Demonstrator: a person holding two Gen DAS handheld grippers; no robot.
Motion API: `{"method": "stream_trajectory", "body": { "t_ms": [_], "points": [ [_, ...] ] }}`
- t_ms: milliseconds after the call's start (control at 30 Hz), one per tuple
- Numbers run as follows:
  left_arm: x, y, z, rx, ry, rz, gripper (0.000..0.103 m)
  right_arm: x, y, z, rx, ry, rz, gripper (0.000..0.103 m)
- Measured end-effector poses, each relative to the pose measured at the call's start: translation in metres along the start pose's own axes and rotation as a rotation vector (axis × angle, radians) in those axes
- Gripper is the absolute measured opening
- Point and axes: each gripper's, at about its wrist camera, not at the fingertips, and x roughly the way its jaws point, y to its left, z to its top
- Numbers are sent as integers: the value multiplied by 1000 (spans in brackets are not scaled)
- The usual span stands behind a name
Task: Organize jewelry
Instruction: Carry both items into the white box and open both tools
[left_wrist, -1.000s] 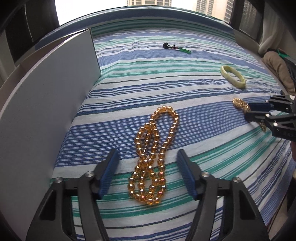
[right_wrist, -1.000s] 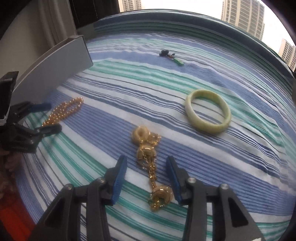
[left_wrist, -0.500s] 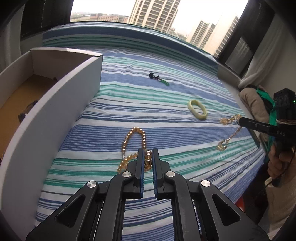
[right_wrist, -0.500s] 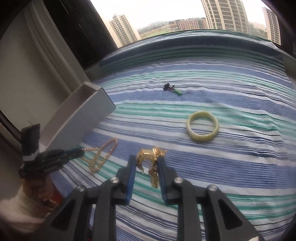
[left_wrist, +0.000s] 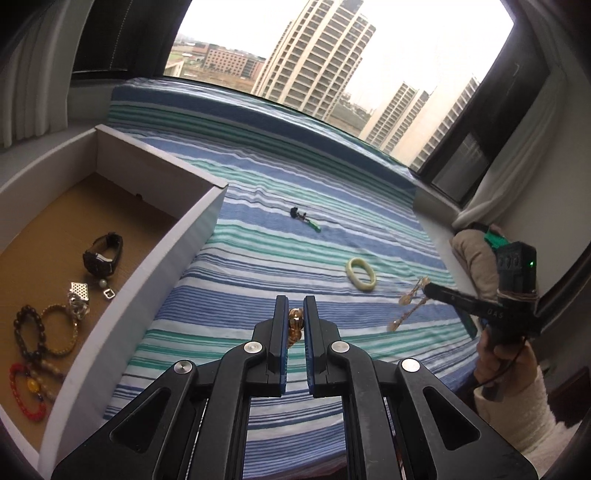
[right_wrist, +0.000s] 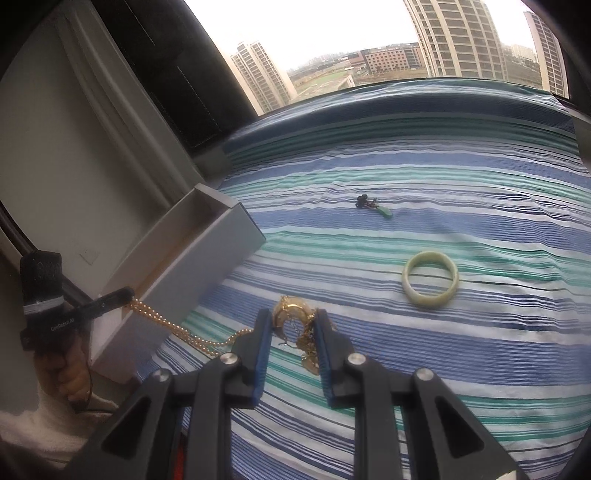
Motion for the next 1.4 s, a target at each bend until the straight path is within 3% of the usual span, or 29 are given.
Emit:
{"method": "stream_trajectory", "body": {
  "t_ms": [200, 367, 533, 700, 833, 1033, 1200, 1333, 1367, 1400],
  "points": [
    [-68, -7, 35, -9, -108, -13, 5, -5, 20, 7, -54, -18, 18, 23],
    [-135, 3, 64, -25, -207, 22, 5, -1, 52, 28, -116, -28, 63, 23],
    [-189, 26, 78, -30, -307, 134, 5, 10, 109, 60, -204, -35, 150, 23],
    [-214, 74, 79, -94, -347, 242, 5, 42, 177, 86, -295, -20, 234, 23],
    [-214, 121, 72, -159, -341, 323, 5, 84, 224, 100, -326, 29, 298, 23],
    [-181, 195, 53, -257, -269, 422, 5, 164, 263, 113, -342, 99, 287, 23],
    [-138, 249, 35, -332, -185, 493, 5, 237, 264, 112, -381, 172, 177, 24],
    [-111, 266, 20, -354, -133, 540, 6, 269, 254, 104, -406, 205, 55, 25],
    [-107, 266, 17, -354, -126, 566, 12, 269, 250, 103, -404, 211, 41, 28],
    [-105, 265, 15, -351, -119, 582, 18, 269, 248, 103, -397, 214, 33, 39]
  ]
}}
